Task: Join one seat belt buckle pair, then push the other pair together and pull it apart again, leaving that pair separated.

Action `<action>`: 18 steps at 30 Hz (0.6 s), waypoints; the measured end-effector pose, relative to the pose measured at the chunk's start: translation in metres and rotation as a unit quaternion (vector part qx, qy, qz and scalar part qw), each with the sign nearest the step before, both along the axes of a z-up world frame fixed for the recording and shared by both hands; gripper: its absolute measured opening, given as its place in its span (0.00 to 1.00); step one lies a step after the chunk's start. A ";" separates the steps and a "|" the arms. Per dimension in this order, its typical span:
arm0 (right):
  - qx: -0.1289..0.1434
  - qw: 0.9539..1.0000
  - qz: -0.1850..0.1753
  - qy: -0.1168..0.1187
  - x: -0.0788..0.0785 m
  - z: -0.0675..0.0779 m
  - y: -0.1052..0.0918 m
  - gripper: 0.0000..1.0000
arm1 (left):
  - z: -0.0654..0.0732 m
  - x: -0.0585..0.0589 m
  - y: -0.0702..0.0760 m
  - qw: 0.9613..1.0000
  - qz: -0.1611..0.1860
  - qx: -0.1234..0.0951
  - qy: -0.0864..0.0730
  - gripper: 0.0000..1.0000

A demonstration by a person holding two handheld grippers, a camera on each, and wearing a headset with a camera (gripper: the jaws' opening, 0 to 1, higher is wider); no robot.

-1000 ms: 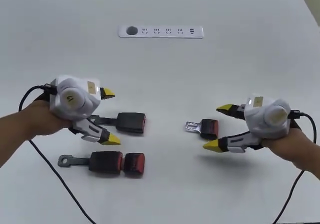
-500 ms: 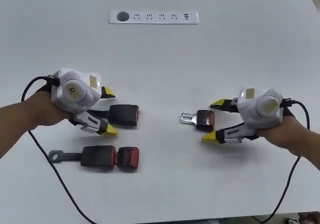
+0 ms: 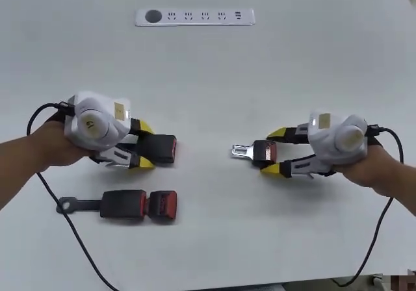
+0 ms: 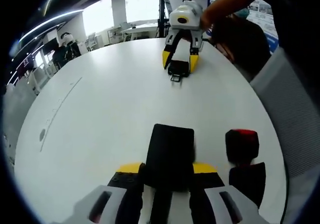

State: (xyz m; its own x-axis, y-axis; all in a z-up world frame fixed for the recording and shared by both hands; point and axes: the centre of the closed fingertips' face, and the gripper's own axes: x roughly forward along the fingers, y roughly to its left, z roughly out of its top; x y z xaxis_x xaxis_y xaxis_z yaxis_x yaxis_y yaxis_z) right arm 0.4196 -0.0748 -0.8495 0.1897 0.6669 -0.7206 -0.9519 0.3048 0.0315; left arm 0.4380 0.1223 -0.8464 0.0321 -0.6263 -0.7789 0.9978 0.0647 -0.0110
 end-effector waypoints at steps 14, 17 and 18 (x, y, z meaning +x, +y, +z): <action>0.055 0.998 -0.009 0.007 0.001 -0.004 -0.003 0.35 | 0.005 0.005 0.002 1.000 -0.014 -0.006 -0.004 0.35; 0.058 0.998 -0.008 0.004 0.001 -0.004 -0.001 0.35 | 0.003 0.006 0.003 1.000 -0.012 -0.008 -0.002 0.35; 0.059 0.998 -0.006 0.003 0.002 -0.003 0.000 0.35 | 0.004 0.007 0.004 1.000 -0.012 -0.009 -0.001 0.35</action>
State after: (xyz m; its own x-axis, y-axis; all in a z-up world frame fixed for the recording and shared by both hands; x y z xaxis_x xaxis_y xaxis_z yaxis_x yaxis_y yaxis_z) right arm 0.4212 -0.0746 -0.8524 0.1940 0.7454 -0.6378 -0.9479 0.3098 0.0738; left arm 0.4448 0.1259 -0.8427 0.0188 -0.6405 -0.7677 0.9992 0.0402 -0.0090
